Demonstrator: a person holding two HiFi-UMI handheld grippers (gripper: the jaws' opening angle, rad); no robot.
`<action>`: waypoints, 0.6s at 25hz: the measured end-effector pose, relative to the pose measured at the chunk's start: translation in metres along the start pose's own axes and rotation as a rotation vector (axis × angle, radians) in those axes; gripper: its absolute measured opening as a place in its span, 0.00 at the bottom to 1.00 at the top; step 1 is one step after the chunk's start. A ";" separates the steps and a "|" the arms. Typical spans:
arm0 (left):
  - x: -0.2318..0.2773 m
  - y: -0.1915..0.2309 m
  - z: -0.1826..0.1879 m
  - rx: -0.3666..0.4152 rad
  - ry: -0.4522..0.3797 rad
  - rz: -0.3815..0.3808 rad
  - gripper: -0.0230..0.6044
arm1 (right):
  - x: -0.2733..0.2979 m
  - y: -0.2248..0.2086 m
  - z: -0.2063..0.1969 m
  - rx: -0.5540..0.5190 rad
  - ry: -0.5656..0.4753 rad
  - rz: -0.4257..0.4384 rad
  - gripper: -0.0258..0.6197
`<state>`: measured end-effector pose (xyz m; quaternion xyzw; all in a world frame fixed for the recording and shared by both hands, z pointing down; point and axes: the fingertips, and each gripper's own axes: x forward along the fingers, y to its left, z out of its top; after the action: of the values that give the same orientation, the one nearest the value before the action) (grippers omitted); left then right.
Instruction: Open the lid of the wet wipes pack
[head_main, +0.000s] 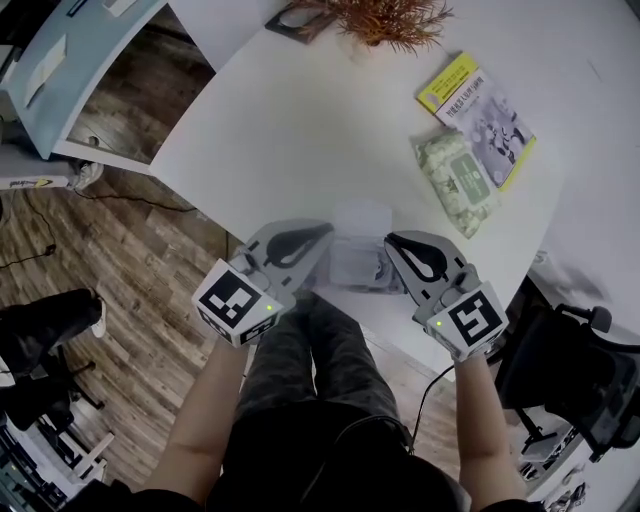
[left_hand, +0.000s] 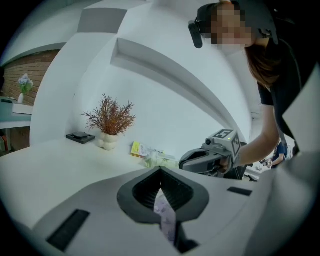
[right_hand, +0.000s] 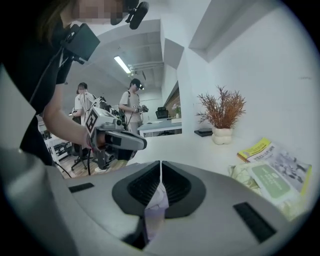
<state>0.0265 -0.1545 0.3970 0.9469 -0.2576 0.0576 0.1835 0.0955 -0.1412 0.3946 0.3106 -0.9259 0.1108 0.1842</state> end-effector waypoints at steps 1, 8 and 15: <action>-0.002 -0.003 0.002 0.000 -0.009 0.002 0.06 | -0.004 0.002 0.001 0.015 -0.005 -0.013 0.09; -0.014 -0.026 0.007 0.034 -0.035 0.031 0.06 | -0.031 0.020 0.005 0.067 -0.068 -0.046 0.08; -0.028 -0.050 0.005 0.020 -0.084 0.079 0.06 | -0.048 0.044 0.008 0.071 -0.127 -0.067 0.07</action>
<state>0.0277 -0.1026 0.3710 0.9394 -0.3017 0.0275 0.1607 0.1017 -0.0838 0.3637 0.3539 -0.9204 0.1175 0.1176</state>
